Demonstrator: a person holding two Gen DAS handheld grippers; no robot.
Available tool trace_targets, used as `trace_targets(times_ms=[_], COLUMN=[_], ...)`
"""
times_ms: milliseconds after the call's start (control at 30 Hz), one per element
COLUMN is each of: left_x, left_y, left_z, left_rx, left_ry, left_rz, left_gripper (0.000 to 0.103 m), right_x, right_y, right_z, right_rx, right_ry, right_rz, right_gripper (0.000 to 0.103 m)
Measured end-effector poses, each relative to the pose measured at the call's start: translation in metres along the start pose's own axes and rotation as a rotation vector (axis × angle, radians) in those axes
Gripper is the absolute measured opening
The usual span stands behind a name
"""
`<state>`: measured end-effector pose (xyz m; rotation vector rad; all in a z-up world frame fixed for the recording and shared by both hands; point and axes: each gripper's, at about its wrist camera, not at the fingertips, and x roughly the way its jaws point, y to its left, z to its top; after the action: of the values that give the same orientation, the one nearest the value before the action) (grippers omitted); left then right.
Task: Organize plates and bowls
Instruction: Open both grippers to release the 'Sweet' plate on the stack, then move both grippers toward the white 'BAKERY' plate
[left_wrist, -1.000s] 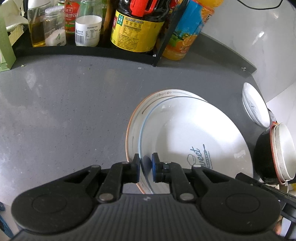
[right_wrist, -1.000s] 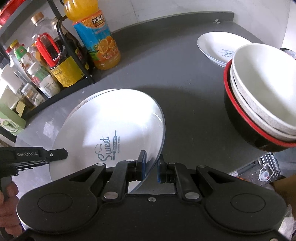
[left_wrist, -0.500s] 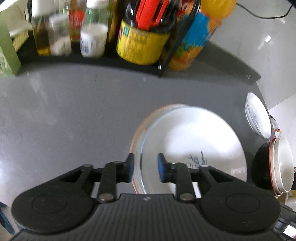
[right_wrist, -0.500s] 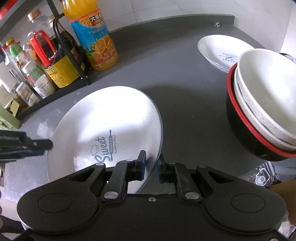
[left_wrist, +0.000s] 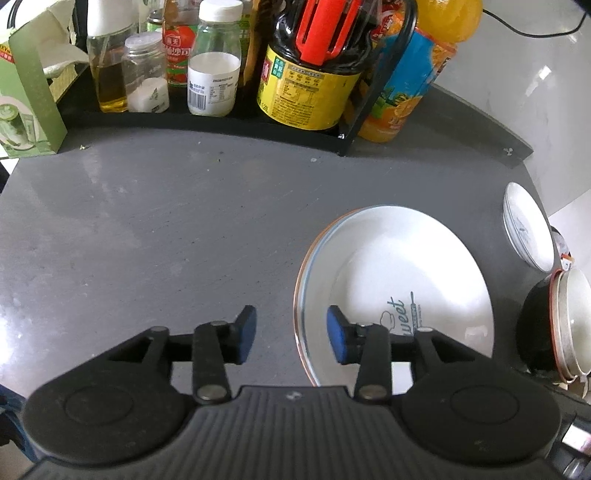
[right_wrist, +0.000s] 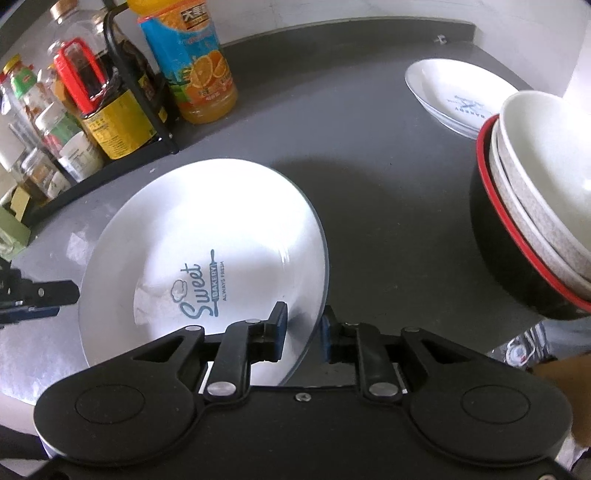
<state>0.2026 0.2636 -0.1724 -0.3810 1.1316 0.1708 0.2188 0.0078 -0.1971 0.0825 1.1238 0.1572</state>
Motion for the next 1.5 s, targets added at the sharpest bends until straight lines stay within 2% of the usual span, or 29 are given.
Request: trace_targets(times_ms=[33, 133, 200, 367, 467, 733, 933, 1000, 1067, 1233, 1433, 1500], left_x=[-0.001, -0.006, -0.01, -0.017, -0.023, -0.026, -0.026, -0.024, -0.021, -0.014, -0.001, 0.004], left_y=[-0.001, -0.004, -0.008, -0.026, -0.042, -0.089, -0.137, -0.154, -0.17, -0.203, -0.237, -0.249], left_z=[0.001, 0.003, 0.006, 0.018, 0.026, 0.046, 0.057, 0.062, 0.067, 0.079, 0.091, 0.094], left_rx=[0.006, 0.022, 0.032, 0.062, 0.096, 0.159, 0.2, 0.21, 0.222, 0.247, 0.237, 0.242], left_ry=[0.0, -0.002, -0.004, -0.017, -0.039, -0.083, -0.112, -0.108, -0.11, -0.131, -0.14, -0.147], left_rz=[-0.002, -0.021, -0.028, -0.067, -0.081, -0.141, -0.175, -0.162, -0.154, -0.135, -0.141, -0.147], left_gripper=[0.045, 0.052, 0.057, 0.064, 0.066, 0.067, 0.068, 0.071, 0.082, 0.087, 0.102, 0.102], right_x=[-0.002, -0.017, -0.031, -0.07, -0.091, -0.121, -0.132, -0.132, -0.132, -0.128, -0.118, -0.113], right_y=[-0.001, -0.004, -0.004, -0.012, -0.024, -0.063, -0.097, -0.106, -0.115, -0.14, -0.172, -0.182], right_z=[0.001, 0.003, 0.005, 0.014, 0.02, 0.042, 0.065, 0.073, 0.08, 0.1, 0.124, 0.132], right_rx=[0.014, 0.037, 0.018, 0.013, 0.018, 0.047, 0.085, 0.094, 0.106, 0.132, 0.188, 0.196], right_ry=[-0.002, -0.043, -0.08, -0.169, -0.221, -0.292, -0.325, -0.329, -0.331, -0.317, -0.297, -0.286], right_rz=[0.007, 0.017, 0.002, 0.012, 0.026, 0.006, 0.032, 0.036, 0.036, 0.051, 0.072, 0.072], right_gripper=[0.026, 0.052, 0.056, 0.081, 0.09, 0.095, 0.096, 0.096, 0.096, 0.096, 0.096, 0.096])
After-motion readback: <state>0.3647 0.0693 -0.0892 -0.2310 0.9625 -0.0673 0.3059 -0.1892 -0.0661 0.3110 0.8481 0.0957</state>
